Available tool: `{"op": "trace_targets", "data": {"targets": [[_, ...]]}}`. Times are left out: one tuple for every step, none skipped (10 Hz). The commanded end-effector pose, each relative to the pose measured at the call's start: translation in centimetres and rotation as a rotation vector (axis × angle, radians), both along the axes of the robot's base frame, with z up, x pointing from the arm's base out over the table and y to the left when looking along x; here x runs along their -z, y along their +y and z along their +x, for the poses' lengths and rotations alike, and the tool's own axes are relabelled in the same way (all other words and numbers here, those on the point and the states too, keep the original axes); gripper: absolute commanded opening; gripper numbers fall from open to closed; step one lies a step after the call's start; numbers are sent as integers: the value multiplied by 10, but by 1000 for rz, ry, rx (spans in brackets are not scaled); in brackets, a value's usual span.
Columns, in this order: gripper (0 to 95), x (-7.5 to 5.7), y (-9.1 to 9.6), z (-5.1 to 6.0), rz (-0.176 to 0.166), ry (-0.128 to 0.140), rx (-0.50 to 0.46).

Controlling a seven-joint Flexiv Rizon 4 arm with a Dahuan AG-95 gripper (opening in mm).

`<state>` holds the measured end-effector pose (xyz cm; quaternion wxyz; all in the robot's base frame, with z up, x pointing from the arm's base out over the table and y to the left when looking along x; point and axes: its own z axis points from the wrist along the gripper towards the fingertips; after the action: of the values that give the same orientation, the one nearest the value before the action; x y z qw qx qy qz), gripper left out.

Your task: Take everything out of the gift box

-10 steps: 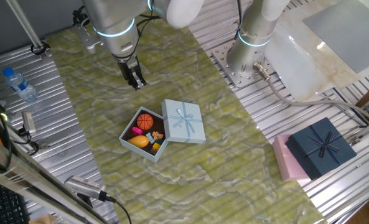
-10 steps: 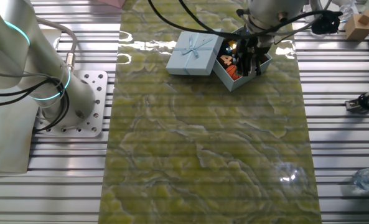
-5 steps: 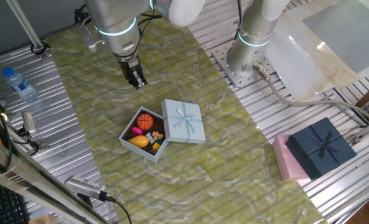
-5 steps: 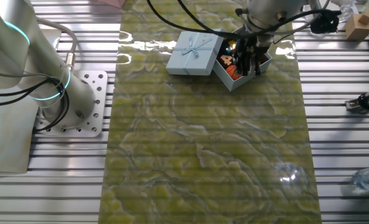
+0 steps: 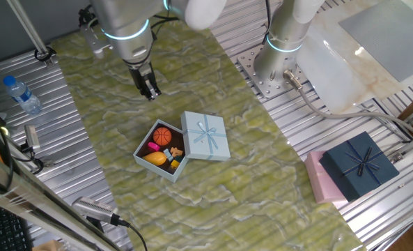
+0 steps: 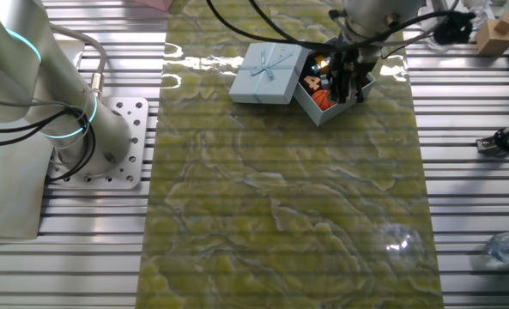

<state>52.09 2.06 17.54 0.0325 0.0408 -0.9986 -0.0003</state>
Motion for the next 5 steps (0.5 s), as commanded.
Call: {"op": "trace_targets", "data": {"targets": [[0, -1, 0, 0, -1, 1, 5], [0, -1, 1, 1, -1, 1, 5], [0, -1, 3, 5, 0, 0, 4], [0, -1, 7, 8, 2, -3, 4], [0, 2, 14, 15, 1, -6, 14]]}}
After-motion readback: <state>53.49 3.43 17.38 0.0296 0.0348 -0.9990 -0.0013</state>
